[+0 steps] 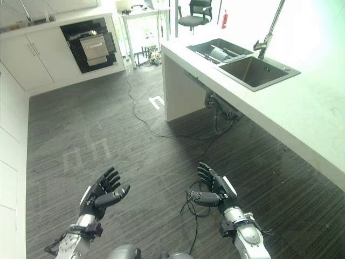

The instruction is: Place the dishes in the dishwasher.

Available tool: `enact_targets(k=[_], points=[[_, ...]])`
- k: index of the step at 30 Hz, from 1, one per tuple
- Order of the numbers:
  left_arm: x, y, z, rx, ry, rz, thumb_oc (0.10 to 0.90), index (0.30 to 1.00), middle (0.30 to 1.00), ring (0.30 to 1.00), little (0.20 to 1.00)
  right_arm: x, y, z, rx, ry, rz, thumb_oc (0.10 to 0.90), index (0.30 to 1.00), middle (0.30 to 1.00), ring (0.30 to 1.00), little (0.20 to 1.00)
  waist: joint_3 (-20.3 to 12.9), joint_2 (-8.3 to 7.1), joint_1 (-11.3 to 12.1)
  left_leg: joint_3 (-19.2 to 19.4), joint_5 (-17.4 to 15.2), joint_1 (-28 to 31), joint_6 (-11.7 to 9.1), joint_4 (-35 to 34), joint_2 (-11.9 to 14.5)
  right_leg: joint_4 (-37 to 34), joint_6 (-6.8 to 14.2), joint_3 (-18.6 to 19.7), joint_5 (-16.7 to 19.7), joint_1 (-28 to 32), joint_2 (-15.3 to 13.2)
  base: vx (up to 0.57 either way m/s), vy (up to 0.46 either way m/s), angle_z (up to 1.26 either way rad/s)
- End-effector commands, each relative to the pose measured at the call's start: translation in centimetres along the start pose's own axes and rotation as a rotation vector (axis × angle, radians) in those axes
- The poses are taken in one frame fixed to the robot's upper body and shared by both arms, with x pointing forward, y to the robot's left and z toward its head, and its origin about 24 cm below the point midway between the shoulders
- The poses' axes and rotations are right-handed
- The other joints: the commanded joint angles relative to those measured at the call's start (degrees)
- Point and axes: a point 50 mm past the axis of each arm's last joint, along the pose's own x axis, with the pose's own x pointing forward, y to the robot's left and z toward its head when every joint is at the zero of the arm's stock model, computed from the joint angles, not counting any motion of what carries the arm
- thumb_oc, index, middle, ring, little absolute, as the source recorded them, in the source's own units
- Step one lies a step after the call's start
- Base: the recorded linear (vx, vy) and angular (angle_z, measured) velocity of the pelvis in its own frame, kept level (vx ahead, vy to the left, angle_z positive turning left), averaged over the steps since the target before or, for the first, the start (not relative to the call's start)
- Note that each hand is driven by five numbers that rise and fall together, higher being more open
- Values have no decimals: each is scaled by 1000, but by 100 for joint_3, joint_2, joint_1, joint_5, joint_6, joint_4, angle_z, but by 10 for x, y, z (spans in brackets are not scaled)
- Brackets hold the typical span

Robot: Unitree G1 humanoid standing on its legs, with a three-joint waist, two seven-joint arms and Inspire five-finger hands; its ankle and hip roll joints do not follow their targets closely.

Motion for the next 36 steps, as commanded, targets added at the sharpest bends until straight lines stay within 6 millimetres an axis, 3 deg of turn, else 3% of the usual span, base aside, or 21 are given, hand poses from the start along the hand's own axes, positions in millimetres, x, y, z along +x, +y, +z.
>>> enact_targets(k=[1, 4, 6, 11, 13, 14, 15, 16, 18, 20, 22, 25, 27, 30, 32, 33, 35, 36], points=[[7, 13, 56, 30, -280, -29, 800, 900, 900, 900, 900, 4, -1, 57, -77, -285, 58, 800, 900, 900, 900, 900, -173, 140, 142, -511, 619, 78, -413, -564, 264, -629, 290, 432, 632, 135, -71, 361, 390, -34], [0, 16, 57, 42, -327, -17, 800, 900, 900, 900, 900, 1, -2, 59, -96, -291, 103, 800, 900, 900, 900, 900, -167, 185, 220, -591, 659, -219, -519, -564, 504, -629, 317, 441, 446, 372, -119, 295, 315, -36], [2, 19, 69, 56, -379, 15, 800, 900, 900, 900, 900, 1, -3, 64, -101, -298, 135, 800, 900, 900, 900, 900, -226, 192, 227, -511, 445, -162, -491, -564, 546, -629, 403, 386, 329, 577, -310, 294, 356, -30], [15, 15, 102, 116, -488, -8, 800, 900, 900, 900, 900, 1, -2, 77, -74, -350, 111, 800, 900, 900, 900, 900, -415, 110, 304, -556, 102, 52, -233, -564, 181, -629, 650, 209, 316, 907, -671, 297, 337, -12], [14, 9, 118, 223, -557, -24, 800, 900, 900, 900, 900, 2, -1, 86, -61, -398, 76, 800, 900, 900, 900, 900, -459, 44, 356, -646, 21, 104, -55, -564, -43, -629, 774, 100, 699, 1012, -822, 359, 343, 24], [7, 1, 144, 413, -698, -44, 800, 900, 900, 900, 900, -1, -4, 95, -50, -445, 42, 800, 900, 900, 900, 900, -479, 7, 357, -775, -34, 157, 137, -564, -274, -629, 881, 128, 1197, 1184, -857, 358, 323, 53], [5, -2, 152, 423, -731, -43, 800, 900, 900, 900, 900, -2, -5, 98, -43, -460, 31, 800, 900, 900, 900, 900, -496, 8, 365, -825, -50, 174, 196, -564, -348, -629, 892, 148, 1403, 1251, -839, 437, 418, 68], [-1, -9, 167, 448, -811, -53, 800, 900, 900, 900, 900, -4, -2, 100, -10, -496, 3, 800, 900, 900, 900, 900, -520, -2, 390, -899, -139, 294, 373, -564, -576, 176, 952, 154, 2000, 1091, -925, 306, 319, 47], [-5, -16, 176, 479, -862, -66, 800, 900, 900, 900, 900, -6, 3, 101, 5, -518, -4, 800, 900, 900, 900, 900, -477, 77, 379, -935, -242, 482, 487, -564, -665, 1374, 962, 145, 2362, 533, -1034, 269, 313, 25], [-8, -20, 178, 490, -885, -56, 800, 900, 900, 900, 900, -5, 9, 103, 12, -529, 17, 800, 900, 900, 900, 900, -411, 155, 372, -868, -331, 695, 513, -564, -633, 1883, 877, 2, 2406, -134, -1246, 183, 195, 2], [-10, -19, 183, 529, -897, -44, 800, 900, 900, 900, 900, -4, 7, 104, 18, -529, 27, 800, 900, 900, 900, 900, -347, 159, 394, -696, -340, 783, 427, -564, -556, 1189, 738, -266, 2023, -313, -1268, 255, -17, -35], [-8, -14, 188, 552, -883, -29, 800, 900, 900, 900, 900, -6, -1, 107, 25, -537, 37, 800, 900, 900, 900, 900, -178, 78, 284, -432, -549, 1060, 310, -564, -460, -600, 783, -657, 1998, -247, -1001, 301, -160, -35], [-8, -17, 186, 544, -878, -51, 800, 900, 900, 900, 900, -8, -6, 109, 29, -550, 22, 800, 900, 900, 900, 900, -70, -175, 126, -340, -769, 1289, 303, -564, -724, -629, 924, -386, 1746, -951, -993, 363, -225, -66], [-10, -22, 181, 546, -881, -69, 800, 900, 900, 900, 900, -8, -1, 109, 36, -565, 21, 800, 900, 900, 900, 900, -34, -282, 40, -302, -1039, 1633, 343, -564, -861, -629, 1052, -427, 1977, -1614, -1170, 410, -204, 11], [-14, -21, 182, 550, -897, -69, 800, 900, 900, 900, 900, -11, 0, 110, 32, -581, 38, 800, 900, 900, 900, 900, -46, -314, 28, -242, -1274, 1924, 390, -564, -885, -629, 1107, -704, 1970, -1832, -1281, 461, -272, 14], [-17, -20, 183, 553, -909, -74, 800, 900, 900, 900, 900, -13, -1, 111, 22, -590, 36, 800, 900, 900, 900, 900, -79, -263, 50, -280, -1406, 2096, 403, -564, -868, -629, 1104, -780, 1864, -1729, -1200, 399, -241, -18], [-17, -21, 184, 520, -913, -79, 800, 900, 900, 900, 900, -13, -3, 115, 14, -599, 21, 800, 900, 900, 900, 900, -196, -237, 33, -351, -1449, 2286, 384, -564, -883, -629, 1062, -786, 1852, -1580, -1150, 488, -342, -29], [-15, -22, 184, 483, -915, -84, 800, 900, 900, 900, 900, -12, -4, 118, 1, -613, 11, 800, 900, 900, 900, 900, -345, -168, -19, -329, -1332, 2529, 260, -564, -768, -629, 958, -868, 1815, -1408, -1093, 681, -532, -4]])
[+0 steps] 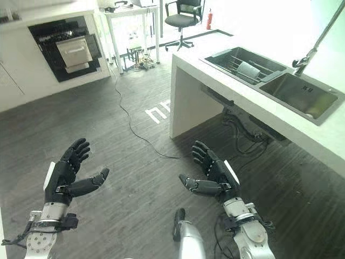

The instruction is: Place the dishes in the dishwasher.

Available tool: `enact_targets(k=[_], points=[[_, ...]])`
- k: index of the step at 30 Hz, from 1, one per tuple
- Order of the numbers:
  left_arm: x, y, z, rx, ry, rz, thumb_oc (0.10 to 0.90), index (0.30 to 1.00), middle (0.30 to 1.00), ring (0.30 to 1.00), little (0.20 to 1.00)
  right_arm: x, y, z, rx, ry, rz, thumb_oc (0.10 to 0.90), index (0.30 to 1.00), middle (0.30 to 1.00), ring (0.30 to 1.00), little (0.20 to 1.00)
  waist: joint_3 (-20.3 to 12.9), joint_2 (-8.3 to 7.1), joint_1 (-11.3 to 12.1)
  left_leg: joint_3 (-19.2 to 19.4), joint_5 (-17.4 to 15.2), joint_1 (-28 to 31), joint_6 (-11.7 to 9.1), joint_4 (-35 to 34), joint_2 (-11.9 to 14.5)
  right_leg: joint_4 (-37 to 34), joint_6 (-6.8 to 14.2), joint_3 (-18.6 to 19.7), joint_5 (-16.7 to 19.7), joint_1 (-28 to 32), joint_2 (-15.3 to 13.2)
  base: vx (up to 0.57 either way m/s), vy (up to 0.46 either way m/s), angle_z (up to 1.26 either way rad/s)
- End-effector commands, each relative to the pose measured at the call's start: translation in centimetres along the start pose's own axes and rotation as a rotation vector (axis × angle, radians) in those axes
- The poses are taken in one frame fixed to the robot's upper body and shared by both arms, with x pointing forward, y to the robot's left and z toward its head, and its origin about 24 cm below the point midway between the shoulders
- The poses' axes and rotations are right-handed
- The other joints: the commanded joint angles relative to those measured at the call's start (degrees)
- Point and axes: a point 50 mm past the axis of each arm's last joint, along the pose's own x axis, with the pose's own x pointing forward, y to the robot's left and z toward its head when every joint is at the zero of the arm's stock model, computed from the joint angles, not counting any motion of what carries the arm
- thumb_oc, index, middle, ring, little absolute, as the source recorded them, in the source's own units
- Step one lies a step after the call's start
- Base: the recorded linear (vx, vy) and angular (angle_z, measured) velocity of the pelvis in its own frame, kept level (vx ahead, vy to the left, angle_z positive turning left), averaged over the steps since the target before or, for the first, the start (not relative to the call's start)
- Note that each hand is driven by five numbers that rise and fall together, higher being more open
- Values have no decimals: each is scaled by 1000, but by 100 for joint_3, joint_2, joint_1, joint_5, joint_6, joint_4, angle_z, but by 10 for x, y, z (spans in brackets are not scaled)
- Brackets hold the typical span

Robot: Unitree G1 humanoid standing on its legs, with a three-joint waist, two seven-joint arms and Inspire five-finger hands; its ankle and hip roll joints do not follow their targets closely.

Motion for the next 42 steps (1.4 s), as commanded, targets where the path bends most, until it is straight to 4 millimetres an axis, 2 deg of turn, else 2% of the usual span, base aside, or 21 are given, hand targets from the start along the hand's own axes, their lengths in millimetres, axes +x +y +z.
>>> enact_targets(k=[1, 2, 3, 5, 6, 7, 8, 9, 11, 13, 14, 15, 16, 18, 21, 24, 30, 35, 36, 39, 42], points=[[34, 3, 67, -8, -405, -32, 800, 900, 900, 900, 900, 20, -6, 64, -67, -371, 5, 800, 900, 900, 900, 900, -675, -54, -88, 71, 1187, 21, -149, -202, 148, -636, 216, -73, 197, 669, 126, 646, -521, 2], [34, 1, 70, -38, -431, -29, 800, 900, 900, 900, 900, 20, -5, 68, -75, -387, 15, 800, 900, 900, 900, 900, -736, -31, -104, 164, 1669, 141, -309, -202, 252, -636, 102, -75, 71, 800, 176, 411, -350, 7], [34, 1, 70, -45, -436, -30, 800, 900, 900, 900, 900, 20, -5, 69, -79, -390, 17, 800, 900, 900, 900, 900, -739, -29, -104, 177, 1777, 175, -352, -202, 268, -636, 74, -65, 40, 831, 191, 284, -248, -21], [33, -2, 79, -90, -496, -36, 800, 900, 900, 900, 900, 19, -7, 74, -107, -406, 28, 800, 900, 900, 900, 900, -784, -34, -148, 237, 2557, 335, -631, -11, 370, -636, -123, 50, -162, 1006, 311, 273, -234, -54], [33, -4, 82, -99, -516, -40, 800, 900, 900, 900, 900, 19, -7, 76, -114, -411, 27, 800, 900, 900, 900, 900, -779, -46, -154, 246, 2737, 247, -708, 219, 410, -636, -180, 90, -211, 1063, 347, 316, -316, -55], [32, -7, 89, -132, -564, -49, 800, 900, 900, 900, 900, 19, -9, 81, -131, -426, 28, 800, 900, 900, 900, 900, -736, -153, -139, 271, 3046, -220, -819, 1302, 393, -636, -332, 209, -309, 1219, 365, 289, -315, -39], [29, -8, 93, -151, -596, -50, 800, 900, 900, 900, 900, 18, -9, 83, -140, -436, 34, 800, 900, 900, 900, 900, -689, -165, -117, 227, 3078, -608, -862, 2074, 439, -636, -431, 263, -381, 1339, 432, 274, -303, -35], [28, -8, 95, -156, -610, -51, 800, 900, 900, 900, 900, 18, -9, 84, -143, -444, 37, 800, 900, 900, 900, 900, -678, -238, -101, 219, 3150, -877, -827, 2332, 430, -636, -463, 310, -382, 1364, 390, 248, -219, -35], [27, -7, 101, -168, -645, -40, 800, 900, 900, 900, 900, 17, -8, 90, -151, -461, 54, 800, 900, 900, 900, 900, -517, -305, 1, 108, 2768, -1753, -548, 2621, 376, -636, -469, 529, -417, 1562, 461, 226, -106, -51], [24, -3, 104, -174, -657, -24, 800, 900, 900, 900, 900, 19, -6, 94, -154, -475, 83, 800, 900, 900, 900, 900, -458, -329, 89, 185, 2550, -1888, -385, 1798, 312, -636, -399, 810, -490, 1673, 541, 254, 52, -82], [23, 0, 106, -172, -662, -19, 800, 900, 900, 900, 900, 21, -4, 97, -155, -480, 102, 800, 900, 900, 900, 900, -462, -312, 119, 195, 2574, -1788, -362, 804, 378, -636, -349, 1016, -560, 1711, 637, 371, 156, -92], [22, 1, 106, -179, -662, -21, 800, 900, 900, 900, 900, 23, -1, 99, -155, -483, 113, 800, 900, 900, 900, 900, -457, -270, 157, 79, 2618, -1675, -367, -98, 394, -636, -301, 1194, -652, 1782, 737, 408, 279, -121], [21, 3, 108, -190, -668, -16, 800, 900, 900, 900, 900, 25, 2, 101, -150, -484, 138, 800, 900, 900, 900, 900, -434, -93, 251, -446, 2349, -2177, -419, -202, 519, -636, -245, 1409, -734, 1856, 962, 348, 271, -125], [16, 0, 113, -176, -701, -16, 800, 900, 900, 900, 900, 25, 6, 101, -146, -481, 168, 800, 900, 900, 900, 900, -471, 17, 347, -999, 2358, -2630, -540, -202, 564, -636, -233, 1653, -851, 1938, 1110, 308, 258, -103], [12, -4, 117, -155, -743, -36, 800, 900, 900, 900, 900, 22, 7, 104, -146, -487, 182, 800, 900, 900, 900, 900, -475, 96, 415, -1181, 2529, -2924, -621, -202, 694, -636, -233, 1781, -1002, 2123, 1138, 248, 278, -109], [20, -3, 120, -148, -749, -30, 800, 900, 900, 900, 900, 21, 3, 105, -133, -490, 187, 800, 900, 900, 900, 900, -539, 127, 318, -1007, 2172, -2740, -556, -202, 738, -636, -56, 1671, -1051, 2300, 802, 233, 359, -84], [35, -6, 124, -162, -740, -99, 800, 900, 900, 900, 900, 19, 3, 106, -120, -506, 110, 800, 900, 900, 900, 900, -701, 45, 326, -980, 1885, -2430, -279, -202, 402, -636, 212, 1418, -919, 2466, 312, 226, 315, -21], [35, -9, 127, -149, -747, -128, 800, 900, 900, 900, 900, 25, 10, 101, -51, -508, 111, 800, 900, 900, 900, 900, -692, 65, 385, -984, 1752, -2207, 73, -202, 126, -636, 307, 1112, 78, 2736, 188, 178, 268, 10], [33, -9, 130, -134, -760, -127, 800, 900, 900, 900, 900, 24, 13, 99, -39, -506, 127, 800, 900, 900, 900, 900, -651, 104, 403, -981, 1711, -2101, 139, -202, 90, -282, 297, 953, 310, 2642, 190, 127, 207, -8], [34, -9, 133, -113, -762, -106, 800, 900, 900, 900, 900, 27, 18, 97, -16, -497, 162, 800, 900, 900, 900, 900, -553, 129, 383, -789, 1623, -1884, 104, -202, 147, -150, 218, 654, 231, 2160, 334, 95, 92, -48], [36, -8, 134, -127, -768, -116, 800, 900, 900, 900, 900, 29, 15, 99, -13, -500, 158, 800, 900, 900, 900, 900, -450, 16, 362, -595, 1583, -1803, 10, -202, 81, -636, 106, 530, -305, 1846, 564, 84, -92, -52]])
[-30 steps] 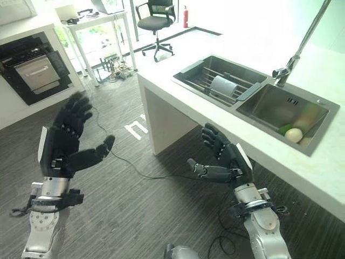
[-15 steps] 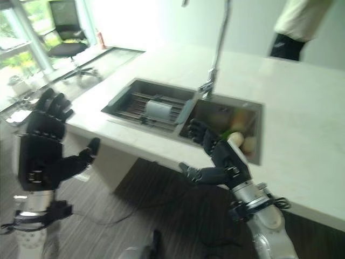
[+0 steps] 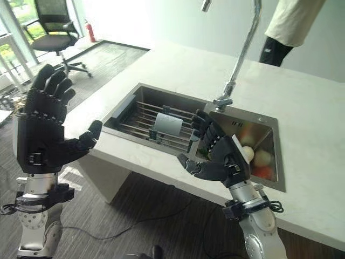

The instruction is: Place the dishes in the dishwasher.

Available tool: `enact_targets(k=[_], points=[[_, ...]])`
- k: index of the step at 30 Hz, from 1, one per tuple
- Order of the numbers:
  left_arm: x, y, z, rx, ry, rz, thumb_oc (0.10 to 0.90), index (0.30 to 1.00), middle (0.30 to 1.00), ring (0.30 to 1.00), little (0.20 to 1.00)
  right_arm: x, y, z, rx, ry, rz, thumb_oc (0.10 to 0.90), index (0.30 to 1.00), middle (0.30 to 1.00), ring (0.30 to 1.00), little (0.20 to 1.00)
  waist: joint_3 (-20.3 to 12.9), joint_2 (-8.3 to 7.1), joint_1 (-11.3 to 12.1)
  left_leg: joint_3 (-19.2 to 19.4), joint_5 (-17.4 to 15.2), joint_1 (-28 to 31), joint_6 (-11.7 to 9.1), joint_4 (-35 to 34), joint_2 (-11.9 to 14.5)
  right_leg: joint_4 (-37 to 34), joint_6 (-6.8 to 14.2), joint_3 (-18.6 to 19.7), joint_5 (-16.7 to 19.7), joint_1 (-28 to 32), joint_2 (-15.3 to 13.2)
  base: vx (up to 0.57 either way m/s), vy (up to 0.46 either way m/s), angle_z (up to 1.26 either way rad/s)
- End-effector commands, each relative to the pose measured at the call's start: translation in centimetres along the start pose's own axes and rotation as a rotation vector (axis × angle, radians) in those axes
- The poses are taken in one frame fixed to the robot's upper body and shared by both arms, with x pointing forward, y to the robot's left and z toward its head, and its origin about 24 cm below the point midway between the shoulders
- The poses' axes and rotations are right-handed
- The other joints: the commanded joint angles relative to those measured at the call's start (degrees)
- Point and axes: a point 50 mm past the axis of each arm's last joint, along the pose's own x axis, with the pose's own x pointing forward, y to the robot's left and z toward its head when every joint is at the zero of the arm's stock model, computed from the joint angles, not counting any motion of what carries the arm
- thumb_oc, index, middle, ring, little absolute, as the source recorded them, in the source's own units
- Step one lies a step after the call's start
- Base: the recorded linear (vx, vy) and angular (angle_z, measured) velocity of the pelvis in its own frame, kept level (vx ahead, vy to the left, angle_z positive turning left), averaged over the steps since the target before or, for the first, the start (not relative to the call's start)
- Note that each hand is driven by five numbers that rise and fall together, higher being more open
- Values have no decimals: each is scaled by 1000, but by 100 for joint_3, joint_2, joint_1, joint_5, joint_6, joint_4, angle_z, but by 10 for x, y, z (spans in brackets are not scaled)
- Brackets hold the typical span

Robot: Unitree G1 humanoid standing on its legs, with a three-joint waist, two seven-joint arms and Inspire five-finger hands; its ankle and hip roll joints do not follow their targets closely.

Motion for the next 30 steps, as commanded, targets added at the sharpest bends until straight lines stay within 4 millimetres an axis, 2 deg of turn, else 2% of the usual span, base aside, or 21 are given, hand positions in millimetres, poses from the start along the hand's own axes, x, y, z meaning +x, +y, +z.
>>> enact_targets(k=[1, 4, 13, 14, 16, 17, 18, 19, 20, 21, 22, 23, 26, 28, 30], points=[[13, -6, 33, 27, -205, -77, 800, 900, 900, 900, 900, 20, -11, 44, -26, -273, 1, 800, 900, 900, 900, 900, -107, -202, 88, -462, -685, -36, -490, 824, 193, -1012, 185, 90, 1259, -163, -54, 117, -152, -32], [10, -8, 34, 51, -203, -81, 800, 900, 900, 900, 900, 23, -9, 43, -12, -281, 8, 800, 900, 900, 900, 900, -109, -239, 12, -308, -927, 208, -435, 824, 137, -1012, 257, 152, 1524, -529, -84, 188, -221, -72], [7, -10, 28, -70, -158, -44, 800, 900, 900, 900, 900, 17, -13, 39, -25, -271, -76, 800, 900, 900, 900, 900, -303, -242, -100, -118, -1036, 520, -509, 824, 144, -1012, 92, 365, 1246, -372, 49, 187, -251, 15], [7, -10, 27, -68, -156, -47, 800, 900, 900, 900, 900, 16, -15, 39, -29, -269, -89, 800, 900, 900, 900, 900, -296, -235, -120, -52, -946, 599, -560, 824, 145, -1012, 58, 357, 1210, -338, 38, 134, -170, -8], [6, -12, 27, -71, -153, -64, 800, 900, 900, 900, 900, 14, -18, 39, -40, -270, -114, 800, 900, 900, 900, 900, -257, -270, -132, 59, -452, 746, -692, 824, 139, -1012, -19, 354, 1164, -282, -31, 116, -156, 5], [6, -12, 26, -74, -153, -67, 800, 900, 900, 900, 900, 14, -19, 40, -41, -271, -117, 800, 900, 900, 900, 900, -230, -298, -134, 83, -368, 793, -714, 824, 121, -1012, -40, 350, 1156, -262, -69, 74, -101, 18], [5, -12, 27, -82, -155, -63, 800, 900, 900, 900, 900, 13, -19, 39, -48, -271, -120, 800, 900, 900, 900, 900, -178, -299, -134, 127, -110, 761, -821, 1079, 149, -1012, -93, 343, 1138, -217, -126, 67, -50, 23], [5, -11, 27, -105, -169, -49, 800, 900, 900, 900, 900, 14, -20, 40, -66, -271, -130, 800, 900, 900, 900, 900, -80, -289, -141, 152, 78, 485, -907, 1349, 361, -1012, -136, 352, 1121, -128, -163, 105, 52, 11], [4, -9, 28, -114, -172, -38, 800, 900, 900, 900, 900, 16, -20, 40, -68, -266, -131, 800, 900, 900, 900, 900, -81, -267, -143, 129, 32, 525, -882, 931, 510, -1012, -109, 449, 1078, -101, -156, 91, 160, 7], [4, -8, 29, -116, -174, -31, 800, 900, 900, 900, 900, 17, -20, 39, -69, -262, -128, 800, 900, 900, 900, 900, -82, -208, -149, 54, -122, 444, -871, 824, 627, -1012, -81, 496, 1052, -91, -114, 122, 354, -6], [1, -5, 32, -110, -180, -15, 800, 900, 900, 900, 900, 16, -22, 41, -77, -255, -114, 800, 900, 900, 900, 900, -124, -45, -169, -287, -370, 78, -967, 824, 1008, -1012, -35, 642, 969, -87, 9, 112, 490, -12], [1, -5, 34, -112, -193, -2, 800, 900, 900, 900, 900, 15, -23, 43, -90, -254, -106, 800, 900, 900, 900, 900, -141, 22, -148, -658, -194, -245, -1117, 824, 1231, -1012, -27, 795, 859, -43, 39, 105, 466, 5], [0, -5, 34, -105, -216, 25, 800, 900, 900, 900, 900, 17, -24, 46, -93, -257, -93, 800, 900, 900, 900, 900, -118, 90, -108, -925, -138, -429, -1182, 824, 1276, -1012, 9, 877, 792, 7, -36, 53, 382, -25], [2, -3, 36, -105, -240, 51, 800, 900, 900, 900, 900, 18, -25, 47, -107, -254, -92, 800, 900, 900, 900, 900, -129, 126, -162, -719, -320, -336, -1200, 824, 1359, -1012, 89, 765, 817, -35, -251, 18, 462, -93], [4, -2, 36, -109, -237, 58, 800, 900, 900, 900, 900, 15, -27, 46, -103, -249, -102, 800, 900, 900, 900, 900, -141, 151, -196, -596, -423, -265, -1206, 824, 1327, -1012, 205, 685, 870, -43, -421, 38, 446, -62]])
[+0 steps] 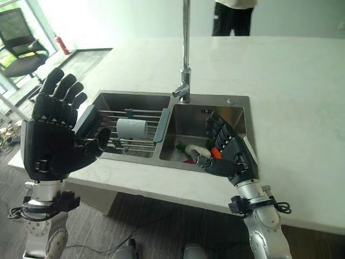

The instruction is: Place the dishes in the dishwasher.

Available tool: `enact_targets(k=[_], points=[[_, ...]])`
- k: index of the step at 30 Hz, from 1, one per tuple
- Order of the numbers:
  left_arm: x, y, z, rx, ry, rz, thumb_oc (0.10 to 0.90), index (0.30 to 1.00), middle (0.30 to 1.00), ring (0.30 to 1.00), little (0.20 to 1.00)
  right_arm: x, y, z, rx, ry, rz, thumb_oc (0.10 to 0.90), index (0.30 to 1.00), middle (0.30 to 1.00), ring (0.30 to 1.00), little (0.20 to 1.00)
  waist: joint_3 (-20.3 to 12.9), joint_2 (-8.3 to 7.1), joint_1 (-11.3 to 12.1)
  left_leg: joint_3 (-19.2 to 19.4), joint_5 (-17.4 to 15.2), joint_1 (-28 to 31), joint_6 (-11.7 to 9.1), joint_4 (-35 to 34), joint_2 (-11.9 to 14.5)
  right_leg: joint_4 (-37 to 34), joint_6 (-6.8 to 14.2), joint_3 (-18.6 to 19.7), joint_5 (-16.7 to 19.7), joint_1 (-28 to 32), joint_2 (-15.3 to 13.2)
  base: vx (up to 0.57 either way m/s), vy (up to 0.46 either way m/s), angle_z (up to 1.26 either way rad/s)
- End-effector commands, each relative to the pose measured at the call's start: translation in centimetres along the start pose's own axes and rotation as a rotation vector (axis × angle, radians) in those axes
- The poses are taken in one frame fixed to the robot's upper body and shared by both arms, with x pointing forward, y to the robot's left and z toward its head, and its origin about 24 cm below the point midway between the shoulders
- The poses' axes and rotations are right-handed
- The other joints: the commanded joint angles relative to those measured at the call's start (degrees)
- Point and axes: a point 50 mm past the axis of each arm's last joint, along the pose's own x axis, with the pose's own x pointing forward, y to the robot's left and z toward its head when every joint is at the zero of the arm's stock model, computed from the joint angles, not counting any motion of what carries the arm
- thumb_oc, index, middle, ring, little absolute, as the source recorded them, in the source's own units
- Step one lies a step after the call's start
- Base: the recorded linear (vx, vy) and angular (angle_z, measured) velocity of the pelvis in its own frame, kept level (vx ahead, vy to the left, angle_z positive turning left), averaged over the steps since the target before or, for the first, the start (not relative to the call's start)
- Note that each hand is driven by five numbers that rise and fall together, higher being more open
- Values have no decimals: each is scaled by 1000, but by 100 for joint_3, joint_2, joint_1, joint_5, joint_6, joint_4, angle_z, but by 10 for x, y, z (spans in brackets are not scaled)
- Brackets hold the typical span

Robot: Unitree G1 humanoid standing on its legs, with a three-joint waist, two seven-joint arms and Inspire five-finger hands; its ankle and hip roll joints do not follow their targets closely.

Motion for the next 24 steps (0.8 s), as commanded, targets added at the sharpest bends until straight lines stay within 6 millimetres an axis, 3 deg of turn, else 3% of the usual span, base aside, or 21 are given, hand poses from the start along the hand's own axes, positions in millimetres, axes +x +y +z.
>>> enact_targets(k=[1, 4, 8, 11, 13, 17, 24], points=[[16, 11, 34, 3, -227, 34, 800, 900, 900, 900, 900, 13, 10, 49, -18, -286, 63, 800, 900, 900, 900, 900, -339, -102, -15, 312, 127, 201, 81, 198, -248, -944, 527, -918, 524, 579, -653, 55, 486, -19], [20, 11, 35, 14, -234, 6, 800, 900, 900, 900, 900, 10, 14, 47, -15, -281, 44, 800, 900, 900, 900, 900, -329, -187, -7, 407, -53, 306, 235, 198, -493, -944, 784, -1039, 777, 576, -1096, 44, 539, -11], [22, 16, 33, 31, -203, 26, 800, 900, 900, 900, 900, 12, 16, 42, 15, -260, 46, 800, 900, 900, 900, 900, -361, -243, 53, 517, -197, 374, 423, 198, -662, -944, 771, -1201, 965, 660, -1331, 35, 304, -8], [27, 8, 25, 85, -148, -70, 800, 900, 900, 900, 900, 15, 21, 38, 29, -252, 61, 800, 900, 900, 900, 900, -352, -281, 91, 623, -229, 377, 554, 198, -645, -944, 702, -1361, 1100, 769, -1212, 21, 145, -19], [34, 4, 25, 119, -136, -105, 800, 900, 900, 900, 900, 19, 22, 39, 36, -255, 84, 800, 900, 900, 900, 900, -334, -377, 109, 718, -200, 321, 500, 198, -624, -944, 710, -1353, 867, 504, -1040, -54, -76, -19], [36, 3, 18, 178, -78, -146, 800, 900, 900, 900, 900, 26, 24, 41, 9, -263, 117, 800, 900, 900, 900, 900, -351, -446, 153, 883, -179, 323, 459, 198, -499, -944, 719, -1151, 826, 307, -860, 14, -208, -12], [41, 9, 14, 289, -14, -178, 800, 900, 900, 900, 900, 22, 17, 42, 19, -234, 89, 800, 900, 900, 900, 900, -518, -310, -23, 967, -137, 487, 283, 198, -192, -944, 557, -1142, 595, 468, -637, 111, -218, -1]])
